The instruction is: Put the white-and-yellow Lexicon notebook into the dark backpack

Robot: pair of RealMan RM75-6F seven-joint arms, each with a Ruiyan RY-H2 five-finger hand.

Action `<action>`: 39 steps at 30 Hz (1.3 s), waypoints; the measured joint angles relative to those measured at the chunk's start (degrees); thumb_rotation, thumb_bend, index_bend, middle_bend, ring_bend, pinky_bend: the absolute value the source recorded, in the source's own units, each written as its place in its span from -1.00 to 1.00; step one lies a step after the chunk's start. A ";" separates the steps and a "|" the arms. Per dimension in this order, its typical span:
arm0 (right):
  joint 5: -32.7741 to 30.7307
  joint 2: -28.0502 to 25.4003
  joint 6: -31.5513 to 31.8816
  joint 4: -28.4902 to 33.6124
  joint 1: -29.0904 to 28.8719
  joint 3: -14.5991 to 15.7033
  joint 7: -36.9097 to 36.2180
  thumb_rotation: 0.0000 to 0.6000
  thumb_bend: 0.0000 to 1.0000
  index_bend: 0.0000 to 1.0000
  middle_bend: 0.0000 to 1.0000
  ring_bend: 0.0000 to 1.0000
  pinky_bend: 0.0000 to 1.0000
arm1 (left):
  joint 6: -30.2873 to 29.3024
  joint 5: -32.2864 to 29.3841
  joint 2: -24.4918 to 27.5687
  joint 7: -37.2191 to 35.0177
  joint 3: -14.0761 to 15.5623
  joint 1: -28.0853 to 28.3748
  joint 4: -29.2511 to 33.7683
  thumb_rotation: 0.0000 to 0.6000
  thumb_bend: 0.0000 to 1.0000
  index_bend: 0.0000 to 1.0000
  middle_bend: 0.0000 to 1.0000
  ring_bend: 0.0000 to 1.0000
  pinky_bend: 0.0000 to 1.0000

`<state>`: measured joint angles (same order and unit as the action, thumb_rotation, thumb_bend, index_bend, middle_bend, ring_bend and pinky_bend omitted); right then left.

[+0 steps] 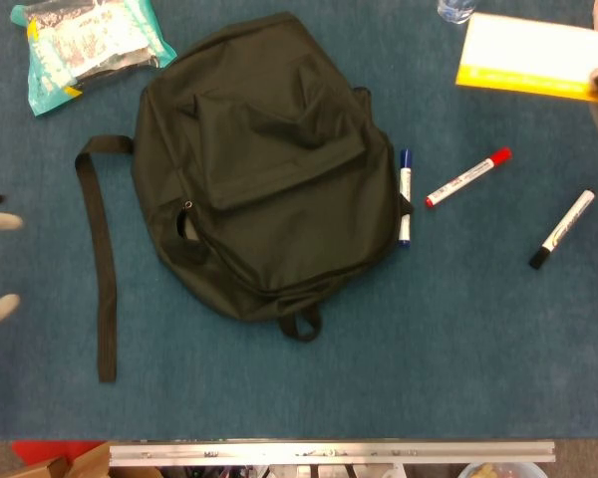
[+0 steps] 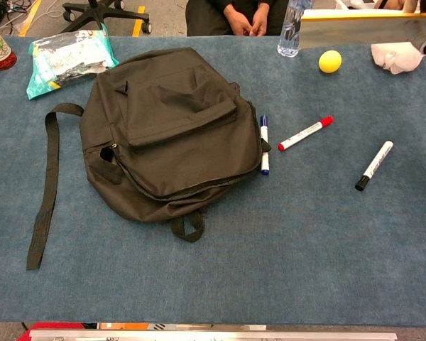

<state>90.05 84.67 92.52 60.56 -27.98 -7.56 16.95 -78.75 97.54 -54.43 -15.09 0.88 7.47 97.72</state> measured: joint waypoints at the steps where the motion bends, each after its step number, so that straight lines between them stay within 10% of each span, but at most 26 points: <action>1: 0.11 -1.06 0.63 1.51 0.47 -0.08 0.40 1.00 -0.34 0.42 0.47 0.30 0.53 | 0.74 0.89 -0.02 0.16 0.10 0.81 -0.12 1.00 -0.81 -0.43 -0.63 -0.81 -0.82; 18: 1.02 -13.93 8.64 19.02 9.35 -2.10 5.02 1.00 -0.35 0.42 0.48 0.32 0.54 | 13.98 12.48 -10.27 0.95 1.74 16.86 -3.20 1.00 -0.81 -0.44 -0.63 -0.81 -0.82; 39: 2.84 -14.01 9.16 19.36 11.71 -3.24 3.28 1.00 -0.36 0.43 0.49 0.33 0.54 | 25.93 1.37 -25.41 9.36 0.18 25.21 -11.40 1.00 -0.81 -0.55 -0.63 -0.81 -0.80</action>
<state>92.89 70.65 101.69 79.92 -16.27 -10.80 20.23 -52.82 98.91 -79.84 -5.73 1.06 32.68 86.32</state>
